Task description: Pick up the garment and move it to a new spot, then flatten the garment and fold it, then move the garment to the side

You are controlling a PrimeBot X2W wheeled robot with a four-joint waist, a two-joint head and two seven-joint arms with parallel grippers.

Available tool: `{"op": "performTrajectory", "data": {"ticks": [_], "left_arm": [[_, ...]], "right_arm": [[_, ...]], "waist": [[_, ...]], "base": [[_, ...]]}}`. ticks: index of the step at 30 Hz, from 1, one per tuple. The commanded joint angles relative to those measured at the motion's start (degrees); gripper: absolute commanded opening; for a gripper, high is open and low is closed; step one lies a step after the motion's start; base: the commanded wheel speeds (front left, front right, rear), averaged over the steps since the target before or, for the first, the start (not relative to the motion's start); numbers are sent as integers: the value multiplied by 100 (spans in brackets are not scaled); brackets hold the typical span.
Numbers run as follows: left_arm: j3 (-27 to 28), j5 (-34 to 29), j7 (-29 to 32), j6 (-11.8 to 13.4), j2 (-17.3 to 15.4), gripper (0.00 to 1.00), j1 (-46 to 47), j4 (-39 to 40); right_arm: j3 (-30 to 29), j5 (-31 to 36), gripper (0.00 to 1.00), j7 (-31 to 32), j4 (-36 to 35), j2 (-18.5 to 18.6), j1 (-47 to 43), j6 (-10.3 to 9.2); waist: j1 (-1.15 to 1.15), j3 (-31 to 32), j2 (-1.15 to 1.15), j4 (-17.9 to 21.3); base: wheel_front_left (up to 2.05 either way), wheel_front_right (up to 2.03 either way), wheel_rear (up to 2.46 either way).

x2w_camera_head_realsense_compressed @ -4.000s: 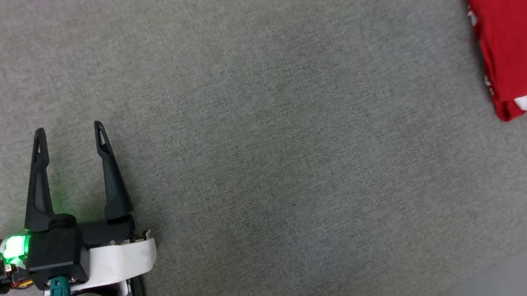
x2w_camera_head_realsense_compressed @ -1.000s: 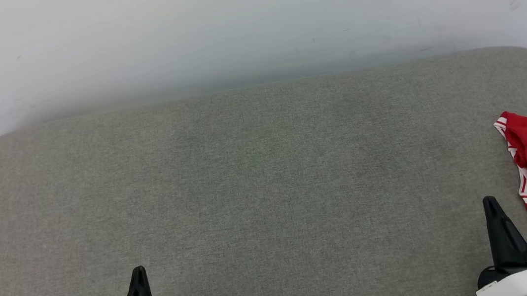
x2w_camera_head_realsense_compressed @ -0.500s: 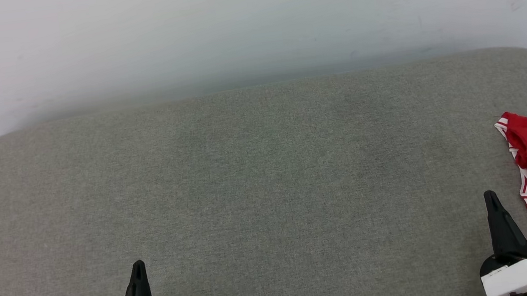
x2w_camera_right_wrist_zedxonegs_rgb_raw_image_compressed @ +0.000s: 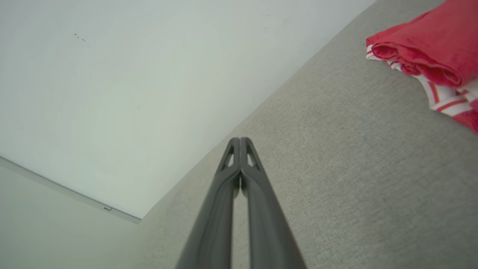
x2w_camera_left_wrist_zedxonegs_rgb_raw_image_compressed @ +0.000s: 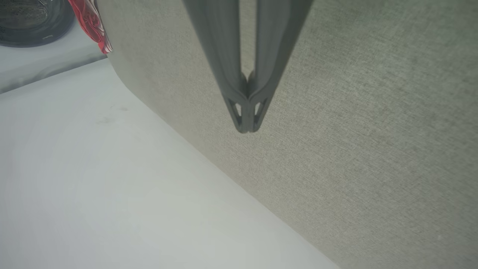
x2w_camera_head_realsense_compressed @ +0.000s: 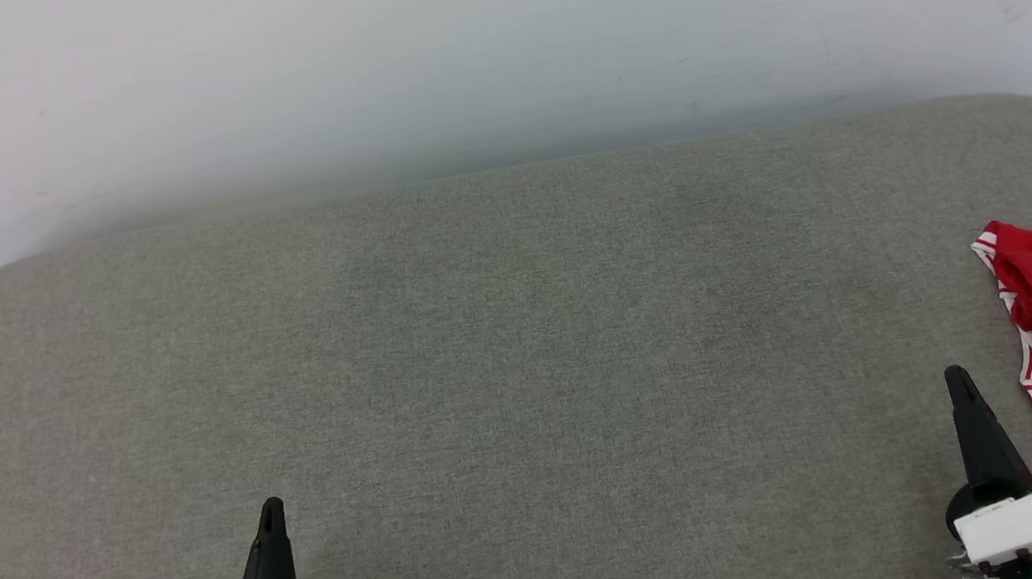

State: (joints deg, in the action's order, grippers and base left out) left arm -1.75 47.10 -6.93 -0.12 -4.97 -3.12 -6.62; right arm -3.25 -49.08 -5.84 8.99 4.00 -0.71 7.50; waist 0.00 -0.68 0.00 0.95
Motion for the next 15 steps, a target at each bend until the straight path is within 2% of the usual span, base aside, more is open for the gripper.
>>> {"op": "performTrajectory", "data": {"ticks": [1,15], "left_arm": [[37,207,42,-48,-41,0,132,23],[138,1262,278,-211,-47,0,316,-143]], "right_arm": [[-20,-205,0,44,-35,42,163,0],[-55,-1179,0,292,84,35,293,0]], "waist": [[0,1,0,-2],[0,9,0,-18]], "base": [[0,0,0],[0,0,0]]}}
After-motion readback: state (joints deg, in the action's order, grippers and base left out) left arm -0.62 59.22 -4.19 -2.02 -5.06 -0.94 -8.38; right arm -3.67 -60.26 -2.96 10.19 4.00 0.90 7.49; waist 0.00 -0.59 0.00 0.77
